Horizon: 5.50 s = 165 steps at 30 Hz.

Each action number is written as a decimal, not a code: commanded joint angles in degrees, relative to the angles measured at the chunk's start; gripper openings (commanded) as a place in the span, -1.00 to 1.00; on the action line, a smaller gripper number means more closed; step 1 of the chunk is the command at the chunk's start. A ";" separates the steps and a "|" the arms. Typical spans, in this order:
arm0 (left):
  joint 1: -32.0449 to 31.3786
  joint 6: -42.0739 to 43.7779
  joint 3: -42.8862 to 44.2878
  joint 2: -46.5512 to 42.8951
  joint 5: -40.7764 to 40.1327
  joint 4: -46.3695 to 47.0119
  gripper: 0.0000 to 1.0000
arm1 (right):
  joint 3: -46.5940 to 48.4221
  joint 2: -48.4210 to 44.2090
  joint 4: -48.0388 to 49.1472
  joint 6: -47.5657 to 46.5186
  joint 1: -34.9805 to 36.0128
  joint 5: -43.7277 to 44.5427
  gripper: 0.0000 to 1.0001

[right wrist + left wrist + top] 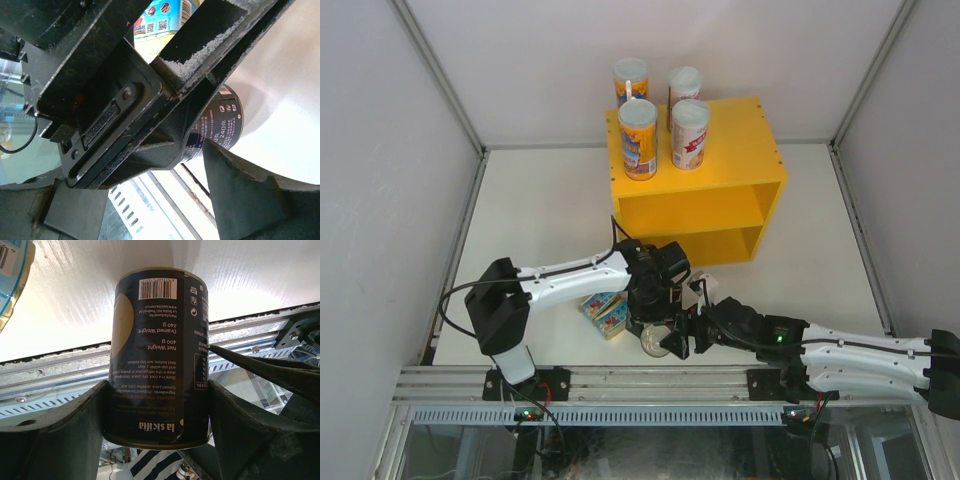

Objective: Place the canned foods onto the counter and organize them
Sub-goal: Place the canned food at the center of the board, then pick up the canned food from the center of the board.

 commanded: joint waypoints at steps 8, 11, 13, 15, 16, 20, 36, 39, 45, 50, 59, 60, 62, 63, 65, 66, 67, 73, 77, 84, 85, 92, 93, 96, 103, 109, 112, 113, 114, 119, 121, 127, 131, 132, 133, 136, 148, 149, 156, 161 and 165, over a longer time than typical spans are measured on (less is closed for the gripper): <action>-1.44 0.31 5.20 -0.95 3.13 0.72 -0.01 | -1.19 -0.99 2.20 2.14 -1.21 -0.97 0.38; -1.51 0.24 5.23 -0.90 3.03 0.79 0.04 | -1.17 -1.16 2.10 2.33 -1.19 -1.07 0.38; -1.67 0.23 5.30 -0.90 2.98 0.76 0.07 | -1.22 -1.21 2.03 2.50 -1.31 -1.11 0.38; -1.80 0.13 5.25 -0.87 2.86 0.77 0.10 | -1.33 -1.18 2.02 2.67 -1.30 -1.24 0.38; -1.84 0.06 5.38 -0.88 2.71 0.84 0.12 | -1.38 -1.17 1.95 2.73 -1.32 -1.24 0.38; -2.07 0.08 5.66 -0.74 2.56 0.96 0.22 | -1.63 -1.43 1.77 2.96 -1.34 -1.22 0.37; -2.32 -0.72 5.56 -0.18 2.15 2.14 0.51 | -1.75 -2.31 0.73 2.84 -1.91 -1.48 0.37; -2.29 -0.66 5.61 0.28 2.57 2.59 0.53 | -1.83 -2.55 0.33 2.78 -2.19 -1.59 0.37; -2.27 -0.74 5.21 0.64 2.95 3.35 0.56 | -2.05 -4.04 -1.04 2.79 -2.74 -1.33 0.37; -2.29 -0.66 5.22 1.01 3.27 3.55 0.57 | -2.16 -4.63 -1.74 2.44 -4.08 -2.18 0.41; -2.26 -0.58 6.13 2.06 3.73 3.89 0.58 | -2.88 -4.34 -1.32 2.24 -5.51 -3.48 0.52; -2.33 -0.58 6.19 2.13 3.74 3.90 0.59 | -2.93 -4.33 -1.27 2.24 -5.63 -3.57 0.52; -2.32 -0.62 6.37 2.24 3.73 3.95 0.60 | -3.09 -4.42 -1.31 2.24 -5.92 -3.69 0.51; -2.28 -0.65 6.45 2.26 3.73 3.95 0.60 | -3.14 -4.43 -1.38 2.17 -6.13 -3.82 0.51; -2.27 -0.74 6.39 2.27 3.65 3.82 0.62 | -3.22 -4.64 -1.56 2.16 -6.49 -4.07 0.49; -2.22 -0.72 6.42 2.27 3.64 3.84 0.63 | -3.26 -4.68 -1.58 2.11 -6.74 -4.26 0.47; -2.19 -0.75 6.46 2.27 3.69 3.87 0.63 | -3.40 -4.77 -1.58 2.07 -6.93 -4.45 0.46; -2.18 -0.90 6.47 2.35 3.44 4.18 0.68 | -3.83 -4.77 -1.66 2.07 -7.54 -5.07 0.42; -2.03 -1.26 6.44 2.03 2.65 4.00 0.72 | -4.07 -4.99 -1.90 2.16 -7.75 -5.11 0.43; -1.76 -1.74 6.29 1.50 1.37 4.19 0.77 | -4.52 -5.91 -2.84 2.46 -7.97 -5.02 0.42; -1.69 -1.90 6.14 1.34 1.14 4.31 0.77 | -4.49 -5.98 -2.93 2.55 -7.98 -4.98 0.42; -1.61 -3.13 4.17 -0.58 -0.31 5.46 0.79 | -4.12 -7.78 -5.31 2.24 -8.00 -4.51 0.42; -1.58 -3.34 3.84 -0.89 -0.49 5.90 0.94 | -3.90 -8.04 -5.90 2.06 -8.02 -4.38 0.42; -1.55 -3.45 3.39 -1.36 -0.63 6.96 0.99 | -3.06 -8.86 -7.76 1.31 -8.02 -3.74 0.43; -1.25 -3.10 3.89 -1.75 -1.77 8.58 0.99 | -1.02 -10.43 -12.17 -0.09 -8.02 -2.51 0.50; -1.13 -2.86 2.96 -2.85 -2.60 9.17 0.99 | 0.29 -12.25 -15.05 -0.86 -7.38 -1.57 0.53; -1.08 -3.19 1.53 -4.24 -3.27 9.47 1.00 | 1.08 -12.97 -16.05 -1.01 -6.98 -0.69 0.53; -1.04 -3.34 0.83 -4.77 -3.61 9.66 0.99 | 1.37 -13.04 -16.38 -1.08 -6.90 -0.43 0.54; -0.98 -3.43 0.43 -5.18 -3.96 9.68 0.99 | 1.65 -13.05 -16.69 -1.17 -6.79 -0.24 0.53; -0.91 -3.60 -0.81 -7.79 -6.23 9.71 0.99 | 3.25 -13.20 -18.30 -1.73 -4.99 2.11 0.54; -0.88 -3.44 -0.82 -8.73 -7.23 9.11 0.99 | 4.27 -12.94 -19.37 -1.99 -3.64 3.59 0.54; -0.88 -3.23 -2.01 -12.68 -10.86 7.65 0.99 | 7.73 -11.89 -22.14 -2.73 0.09 8.37 0.54; -0.88 -3.94 -4.51 -16.97 -13.08 7.40 0.99 | 10.03 -10.48 -23.29 -3.38 2.25 10.81 0.54; -0.89 -4.06 -4.96 -18.05 -14.21 7.10 1.00 | 10.68 -9.96 -23.77 -3.50 2.76 11.49 0.54; -0.91 -4.09 -5.42 -19.21 -15.08 6.71 0.99 | 11.21 -9.32 -24.21 -3.67 3.24 12.13 0.54; -0.96 -4.78 -7.21 -22.76 -17.74 6.17 1.00 | 12.56 -7.44 -25.09 -3.99 4.86 14.12 0.55; -2.02 -10.11 -17.18 -40.76 -33.35 4.64 0.99 | 17.36 1.49 -25.30 -3.90 9.12 19.48 0.75; -2.03 -10.24 -17.62 -41.77 -34.49 3.85 0.99 | 17.60 2.21 -25.04 -4.02 9.20 19.55 0.76; -2.06 -12.03 -22.02 -47.31 -39.09 1.02 0.99 | 20.21 7.82 -23.77 -4.58 9.26 19.31 0.77; -2.05 -14.02 -24.84 -51.53 -41.07 -0.14 0.99 | 20.49 10.23 -22.57 -3.97 9.29 19.17 0.78; -2.05 -14.93 -26.11 -53.84 -42.15 -1.06 0.99 | 20.59 11.31 -21.67 -3.92 9.29 18.99 0.78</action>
